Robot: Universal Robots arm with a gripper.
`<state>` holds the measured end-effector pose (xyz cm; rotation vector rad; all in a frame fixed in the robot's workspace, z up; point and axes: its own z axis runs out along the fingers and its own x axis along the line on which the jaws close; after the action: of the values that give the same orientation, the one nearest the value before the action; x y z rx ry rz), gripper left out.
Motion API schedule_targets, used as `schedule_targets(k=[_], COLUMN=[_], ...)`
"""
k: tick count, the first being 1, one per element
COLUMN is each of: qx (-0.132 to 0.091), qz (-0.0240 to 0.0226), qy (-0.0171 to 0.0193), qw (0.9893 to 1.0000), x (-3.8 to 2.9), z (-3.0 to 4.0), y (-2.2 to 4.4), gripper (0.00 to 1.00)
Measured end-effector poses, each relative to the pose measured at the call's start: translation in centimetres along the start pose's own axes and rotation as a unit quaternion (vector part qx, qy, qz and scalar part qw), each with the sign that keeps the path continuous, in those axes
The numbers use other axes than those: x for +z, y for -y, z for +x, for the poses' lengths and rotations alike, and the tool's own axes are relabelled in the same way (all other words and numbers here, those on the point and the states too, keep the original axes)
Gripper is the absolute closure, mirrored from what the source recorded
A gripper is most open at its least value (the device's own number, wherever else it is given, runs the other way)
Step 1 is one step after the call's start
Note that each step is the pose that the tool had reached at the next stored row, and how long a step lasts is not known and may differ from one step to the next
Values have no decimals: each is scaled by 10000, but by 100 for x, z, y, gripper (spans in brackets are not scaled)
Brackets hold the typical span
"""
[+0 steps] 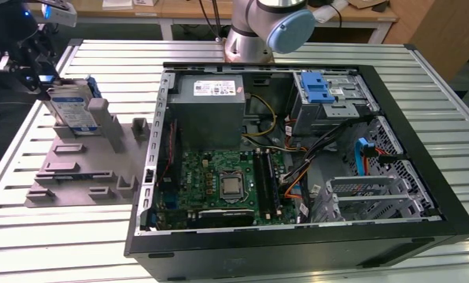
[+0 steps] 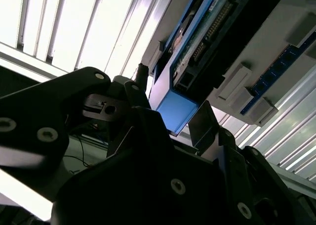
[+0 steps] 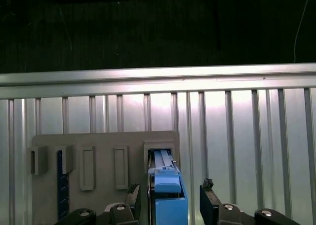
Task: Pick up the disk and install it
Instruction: 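Pick up the disk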
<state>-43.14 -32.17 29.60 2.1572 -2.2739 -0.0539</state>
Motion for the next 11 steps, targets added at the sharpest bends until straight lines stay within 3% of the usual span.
schedule_targets(k=[7, 8, 11], qx=[0, -1, 0], qz=[2, 2, 2], qy=[0, 0, 0], qw=[10000, 10000, 10000], x=[20, 21, 23], z=[1, 1, 1], y=[1, 1, 1], gripper=[42, 49, 49])
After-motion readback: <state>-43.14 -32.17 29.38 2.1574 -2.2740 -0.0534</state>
